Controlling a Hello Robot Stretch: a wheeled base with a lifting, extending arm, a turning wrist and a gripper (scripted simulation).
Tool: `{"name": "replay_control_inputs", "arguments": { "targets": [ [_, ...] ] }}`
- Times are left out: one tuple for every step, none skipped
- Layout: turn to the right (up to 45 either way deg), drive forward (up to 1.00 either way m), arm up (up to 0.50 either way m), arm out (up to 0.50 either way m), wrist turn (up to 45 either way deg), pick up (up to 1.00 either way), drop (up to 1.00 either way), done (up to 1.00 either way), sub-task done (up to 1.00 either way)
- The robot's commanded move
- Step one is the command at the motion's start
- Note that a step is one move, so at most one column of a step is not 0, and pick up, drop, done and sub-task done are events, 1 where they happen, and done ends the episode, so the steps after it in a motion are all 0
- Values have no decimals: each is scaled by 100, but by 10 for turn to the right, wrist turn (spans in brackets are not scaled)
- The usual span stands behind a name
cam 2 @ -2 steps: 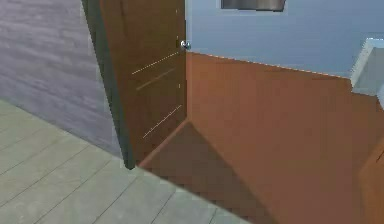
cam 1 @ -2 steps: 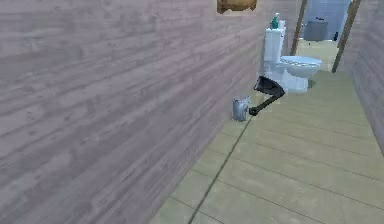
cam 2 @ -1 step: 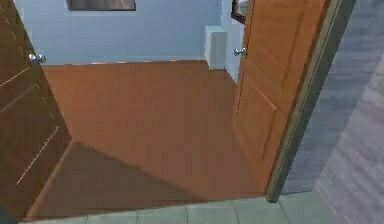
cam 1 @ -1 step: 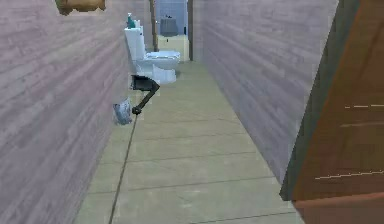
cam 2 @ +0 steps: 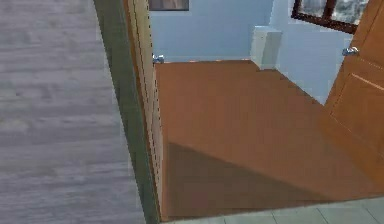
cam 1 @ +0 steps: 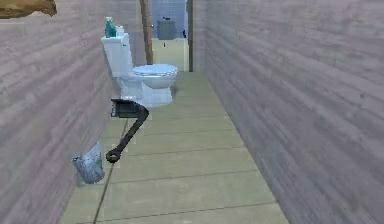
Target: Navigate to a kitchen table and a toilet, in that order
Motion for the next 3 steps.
{"name": "replay_control_inputs", "arguments": {
  "targets": [
    [30, 0, 0, 0, 0, 0, 0, 0, 0],
    [0, 100, 0, 0, 0, 0, 0, 0, 0],
    [0, 100, 0, 0, 0, 0, 0, 0, 0]
  ]
}}
